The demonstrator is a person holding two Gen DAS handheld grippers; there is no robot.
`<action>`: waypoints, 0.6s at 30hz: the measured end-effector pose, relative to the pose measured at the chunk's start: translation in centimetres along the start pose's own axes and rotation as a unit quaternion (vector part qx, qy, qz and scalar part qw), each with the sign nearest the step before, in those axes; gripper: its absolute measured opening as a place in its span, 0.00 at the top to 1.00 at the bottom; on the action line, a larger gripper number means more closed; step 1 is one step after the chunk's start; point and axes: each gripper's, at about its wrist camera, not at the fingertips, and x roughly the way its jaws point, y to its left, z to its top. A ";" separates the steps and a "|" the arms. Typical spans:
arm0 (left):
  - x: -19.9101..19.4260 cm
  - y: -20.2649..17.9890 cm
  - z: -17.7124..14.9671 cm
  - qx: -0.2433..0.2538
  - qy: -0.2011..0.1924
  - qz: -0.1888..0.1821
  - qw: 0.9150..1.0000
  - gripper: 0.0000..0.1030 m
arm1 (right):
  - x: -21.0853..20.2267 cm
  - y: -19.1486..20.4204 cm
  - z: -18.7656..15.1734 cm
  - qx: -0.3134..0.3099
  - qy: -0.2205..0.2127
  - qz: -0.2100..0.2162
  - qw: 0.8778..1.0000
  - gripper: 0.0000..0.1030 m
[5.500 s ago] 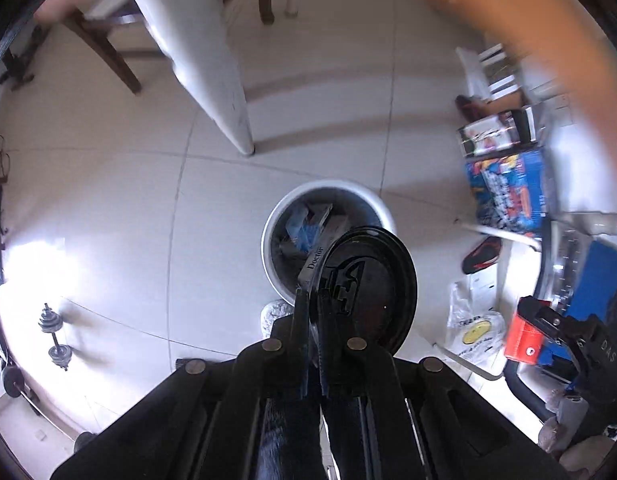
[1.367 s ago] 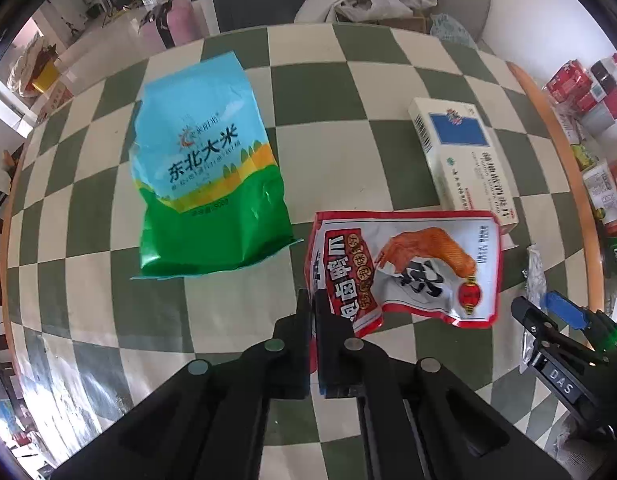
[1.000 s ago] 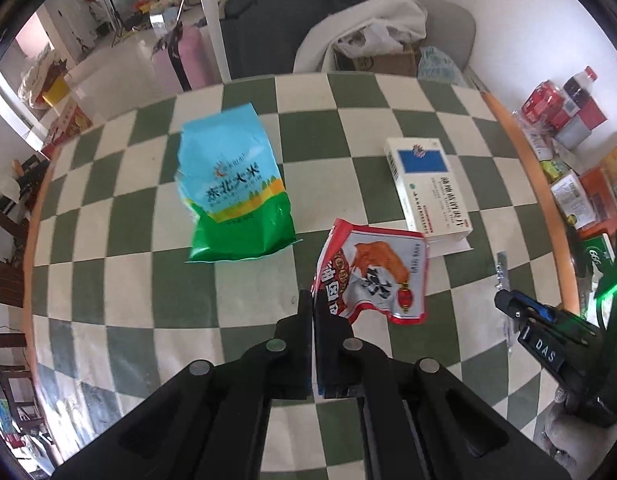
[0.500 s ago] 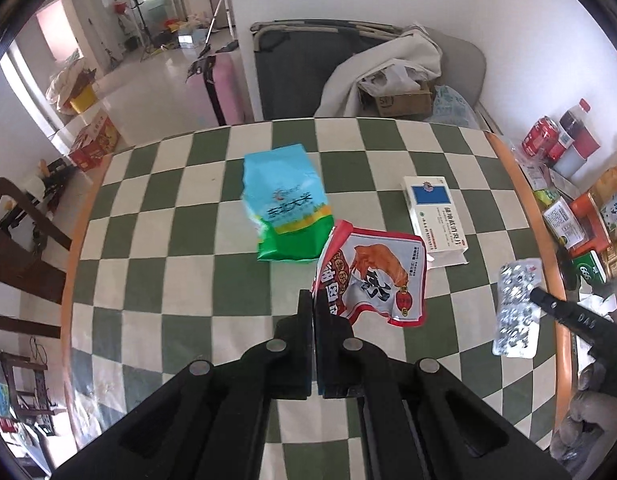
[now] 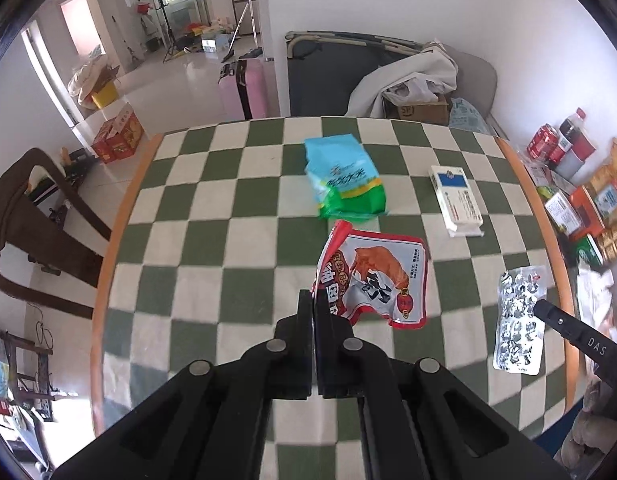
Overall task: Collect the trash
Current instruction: 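Carry the snack bag and foil pack down over the wastebasket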
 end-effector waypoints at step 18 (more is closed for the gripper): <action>-11.3 12.6 -22.3 0.025 0.007 -0.058 0.998 1.00 | -12.0 5.3 -29.3 0.032 -0.013 -0.015 0.999 0.97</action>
